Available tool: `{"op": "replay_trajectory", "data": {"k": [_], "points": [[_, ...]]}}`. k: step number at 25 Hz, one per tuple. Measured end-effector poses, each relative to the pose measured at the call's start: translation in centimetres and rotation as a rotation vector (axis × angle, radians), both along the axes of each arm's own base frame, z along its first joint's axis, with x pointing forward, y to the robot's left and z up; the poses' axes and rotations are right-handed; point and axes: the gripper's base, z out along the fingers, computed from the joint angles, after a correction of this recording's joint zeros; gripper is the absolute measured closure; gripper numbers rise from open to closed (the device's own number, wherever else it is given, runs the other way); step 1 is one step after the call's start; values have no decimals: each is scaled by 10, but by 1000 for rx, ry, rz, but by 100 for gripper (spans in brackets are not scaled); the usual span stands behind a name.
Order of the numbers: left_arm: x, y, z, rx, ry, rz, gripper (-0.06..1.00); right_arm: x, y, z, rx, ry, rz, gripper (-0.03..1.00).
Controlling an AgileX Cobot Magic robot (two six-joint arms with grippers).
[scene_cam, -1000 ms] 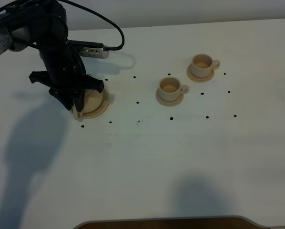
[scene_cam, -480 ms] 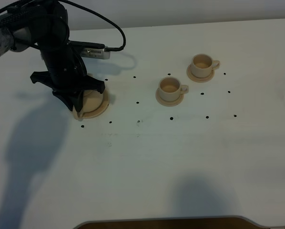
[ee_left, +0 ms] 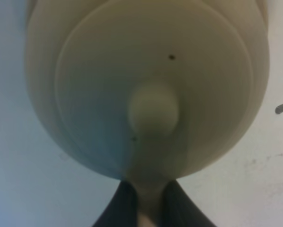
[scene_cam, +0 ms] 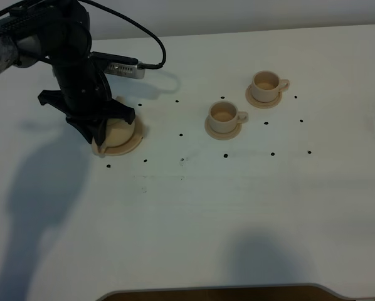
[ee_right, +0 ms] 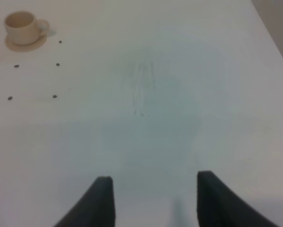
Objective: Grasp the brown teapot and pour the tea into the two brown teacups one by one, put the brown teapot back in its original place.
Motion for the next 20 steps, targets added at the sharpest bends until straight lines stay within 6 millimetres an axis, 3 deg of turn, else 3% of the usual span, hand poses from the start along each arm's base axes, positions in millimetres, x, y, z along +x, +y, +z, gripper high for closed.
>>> {"op": "replay_trajectory", "data": {"k": [14, 20], "points": [[0, 4, 21, 14, -68, -96, 81, 0, 0, 0, -1, 0, 0, 57], [4, -11, 29, -19, -166, -261, 81, 0, 0, 0, -1, 0, 0, 57]]}}
